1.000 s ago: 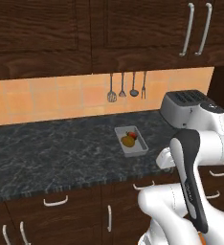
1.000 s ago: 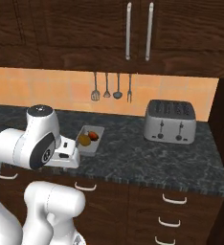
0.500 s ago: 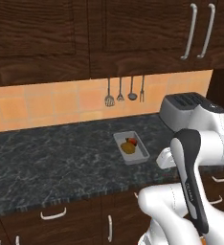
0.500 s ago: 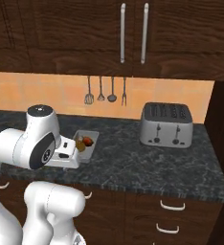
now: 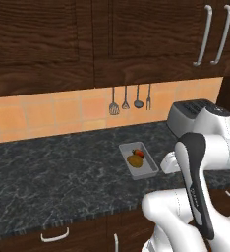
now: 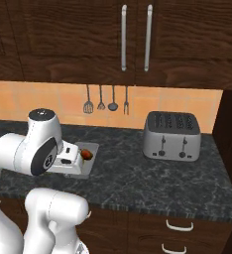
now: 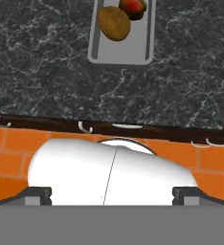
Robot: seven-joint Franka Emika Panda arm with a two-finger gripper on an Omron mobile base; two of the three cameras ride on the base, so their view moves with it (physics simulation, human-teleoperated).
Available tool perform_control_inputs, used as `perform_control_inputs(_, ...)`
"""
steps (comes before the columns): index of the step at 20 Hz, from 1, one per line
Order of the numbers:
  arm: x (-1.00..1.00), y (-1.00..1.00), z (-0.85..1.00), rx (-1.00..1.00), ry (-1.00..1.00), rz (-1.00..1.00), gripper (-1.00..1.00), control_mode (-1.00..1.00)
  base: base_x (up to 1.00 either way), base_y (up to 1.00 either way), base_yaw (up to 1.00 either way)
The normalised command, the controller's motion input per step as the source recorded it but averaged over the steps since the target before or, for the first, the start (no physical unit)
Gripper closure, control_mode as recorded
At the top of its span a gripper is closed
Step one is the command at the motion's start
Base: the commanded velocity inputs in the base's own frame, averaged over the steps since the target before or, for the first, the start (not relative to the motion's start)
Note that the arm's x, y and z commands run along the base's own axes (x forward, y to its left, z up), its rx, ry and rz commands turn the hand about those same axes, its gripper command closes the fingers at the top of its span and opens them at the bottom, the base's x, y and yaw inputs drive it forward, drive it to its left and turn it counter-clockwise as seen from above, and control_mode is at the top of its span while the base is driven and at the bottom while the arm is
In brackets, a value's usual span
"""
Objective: Take the meat container that has the shrimp and place it on the second highest rack of the freezer. Then take the vegetable container that has the bell pepper and avocado and place it on the highest rack of the freezer.
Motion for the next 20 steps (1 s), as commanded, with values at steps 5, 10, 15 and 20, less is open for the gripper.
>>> perform_control_inputs(5, 0.00, 0.00, 0.00, 0.00, 0.00, 0.00, -1.00, 1.00, 0.00, 0.00, 0.00)
perform_control_inputs(10, 0.17, 0.00, 0.00, -0.05, 0.16, 0.00, -1.00, -1.00, 0.00, 0.00, 0.00)
perform_control_inputs(15, 0.48, 0.01, -0.01, -0.11, 0.35, 0.00, -1.00, -1.00, 0.00, 0.00, 0.00)
perform_control_inputs(20, 0.49, -0.06, -0.63, 0.03, -0.01, -0.04, -1.00, -1.00, 0.00, 0.00, 0.00)
